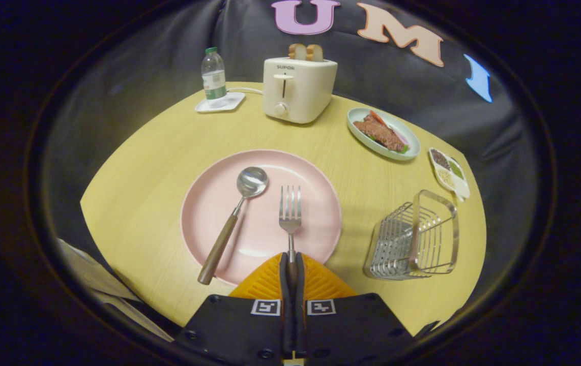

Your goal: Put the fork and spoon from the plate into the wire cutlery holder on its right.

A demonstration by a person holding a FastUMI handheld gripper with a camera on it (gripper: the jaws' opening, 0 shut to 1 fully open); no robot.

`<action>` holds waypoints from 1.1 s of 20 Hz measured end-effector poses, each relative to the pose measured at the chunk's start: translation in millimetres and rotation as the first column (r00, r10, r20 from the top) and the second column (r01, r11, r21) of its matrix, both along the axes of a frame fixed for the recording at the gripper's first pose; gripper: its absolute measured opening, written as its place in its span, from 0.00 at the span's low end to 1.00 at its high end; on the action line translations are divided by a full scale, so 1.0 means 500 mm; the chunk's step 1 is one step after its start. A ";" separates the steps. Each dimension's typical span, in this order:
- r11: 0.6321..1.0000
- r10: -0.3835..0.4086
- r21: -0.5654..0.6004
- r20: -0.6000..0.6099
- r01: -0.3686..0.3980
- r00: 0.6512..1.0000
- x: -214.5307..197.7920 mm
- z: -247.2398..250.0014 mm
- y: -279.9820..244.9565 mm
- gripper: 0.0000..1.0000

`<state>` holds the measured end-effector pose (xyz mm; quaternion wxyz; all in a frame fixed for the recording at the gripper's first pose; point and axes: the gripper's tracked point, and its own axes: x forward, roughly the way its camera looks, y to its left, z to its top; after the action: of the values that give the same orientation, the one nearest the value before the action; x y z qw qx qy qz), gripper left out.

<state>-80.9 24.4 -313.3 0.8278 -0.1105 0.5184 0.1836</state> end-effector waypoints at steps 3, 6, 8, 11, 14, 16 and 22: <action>1.000 0.011 0.015 -0.015 -0.011 1.000 0.007 0.038 -0.025 0.05; 1.000 0.007 0.010 -0.009 -0.007 1.000 0.023 0.066 -0.061 0.05; 1.000 0.009 0.010 -0.013 -0.009 1.000 0.029 0.078 -0.085 0.05; 1.000 0.015 0.006 -0.023 -0.015 1.000 0.041 0.092 -0.120 0.05; 0.999 0.032 -0.012 -0.031 -0.032 0.999 0.054 0.106 -0.156 0.05; 0.999 0.045 -0.018 -0.045 -0.046 0.998 0.061 0.116 -0.177 0.05; 0.995 0.065 -0.070 -0.083 -0.071 0.994 0.080 0.122 -0.255 0.06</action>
<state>-40.8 -103.2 -252.1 0.7950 -0.1506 0.5535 0.1971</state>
